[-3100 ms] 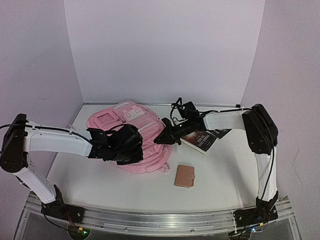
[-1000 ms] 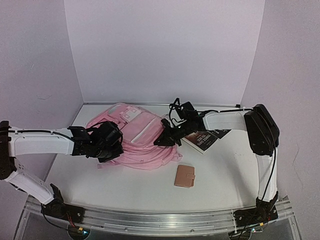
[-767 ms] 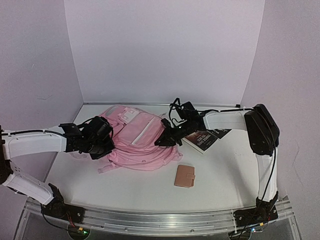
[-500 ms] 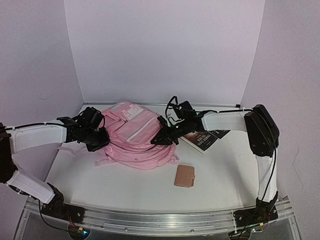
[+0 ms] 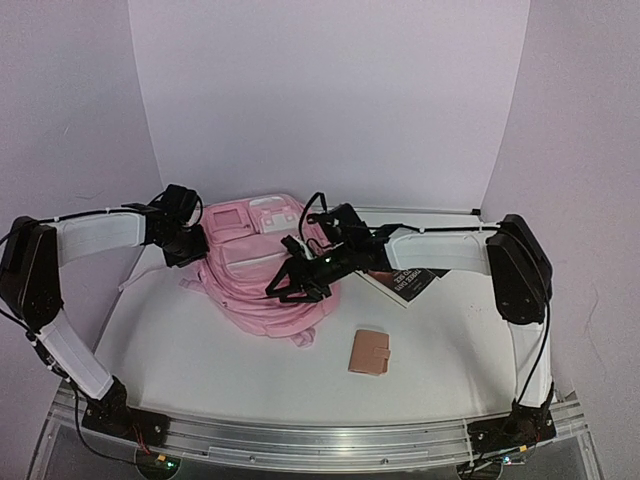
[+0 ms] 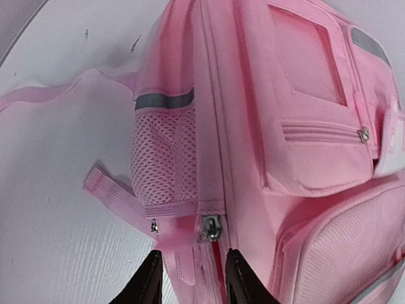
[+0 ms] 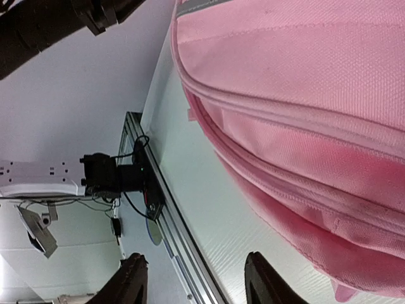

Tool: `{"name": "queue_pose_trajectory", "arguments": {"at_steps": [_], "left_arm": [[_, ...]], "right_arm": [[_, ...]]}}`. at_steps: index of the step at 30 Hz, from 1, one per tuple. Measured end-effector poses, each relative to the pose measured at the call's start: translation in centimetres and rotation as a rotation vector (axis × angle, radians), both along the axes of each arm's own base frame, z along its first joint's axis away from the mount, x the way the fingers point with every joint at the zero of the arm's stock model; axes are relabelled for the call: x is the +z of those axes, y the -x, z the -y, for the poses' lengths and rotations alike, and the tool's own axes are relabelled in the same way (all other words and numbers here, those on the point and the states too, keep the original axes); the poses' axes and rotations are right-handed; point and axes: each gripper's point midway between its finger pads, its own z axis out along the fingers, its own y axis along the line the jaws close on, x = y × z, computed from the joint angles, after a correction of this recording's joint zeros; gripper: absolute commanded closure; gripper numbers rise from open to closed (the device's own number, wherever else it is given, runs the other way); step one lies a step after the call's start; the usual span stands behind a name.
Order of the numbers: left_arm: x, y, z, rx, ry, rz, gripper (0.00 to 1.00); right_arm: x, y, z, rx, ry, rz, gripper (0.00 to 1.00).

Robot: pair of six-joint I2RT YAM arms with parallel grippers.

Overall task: Pack the student bag
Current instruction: Pick up the book from the center of the board.

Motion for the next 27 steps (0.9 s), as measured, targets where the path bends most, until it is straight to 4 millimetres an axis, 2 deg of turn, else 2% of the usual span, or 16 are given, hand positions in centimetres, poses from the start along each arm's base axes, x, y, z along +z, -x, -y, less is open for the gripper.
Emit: {"name": "queue_pose_trajectory", "arguments": {"at_steps": [2,5,9,11,13,16,18,21,27], "left_arm": [[1.0,0.2,0.1,-0.012,0.011,0.025,0.41],[2.9,1.8,0.7,-0.06,0.058,0.074,0.29],[5.3,4.6,2.9,-0.158,0.113,0.132,0.21],[6.0,5.8,5.1,-0.229,0.128,0.146,0.2],[5.9,7.0,7.2,-0.297,0.134,0.139,0.19],[5.1,8.7,10.2,-0.393,0.128,0.116,0.19],[4.1,9.4,11.7,-0.435,0.117,0.091,0.18],[3.3,9.5,12.2,-0.445,0.111,0.074,0.18],[4.1,9.1,12.7,-0.433,0.142,0.107,0.17]], "right_arm": [[0.4,-0.6,0.7,0.002,-0.011,-0.005,0.4],[1.2,-3.7,3.8,-0.047,-0.024,0.007,0.36],[2.1,-9.3,10.6,-0.158,0.006,0.073,0.33],[1.7,-11.9,14.5,-0.211,0.069,0.131,0.33],[1.1,-13.7,17.6,-0.236,0.152,0.197,0.35],[-0.3,-14.5,20.7,-0.214,0.294,0.31,0.38],[-1.4,-14.4,22.0,-0.168,0.388,0.384,0.38],[-3.0,-14.0,23.3,-0.09,0.5,0.462,0.37],[-6.0,-13.7,24.7,0.03,0.639,0.535,0.33]]}}
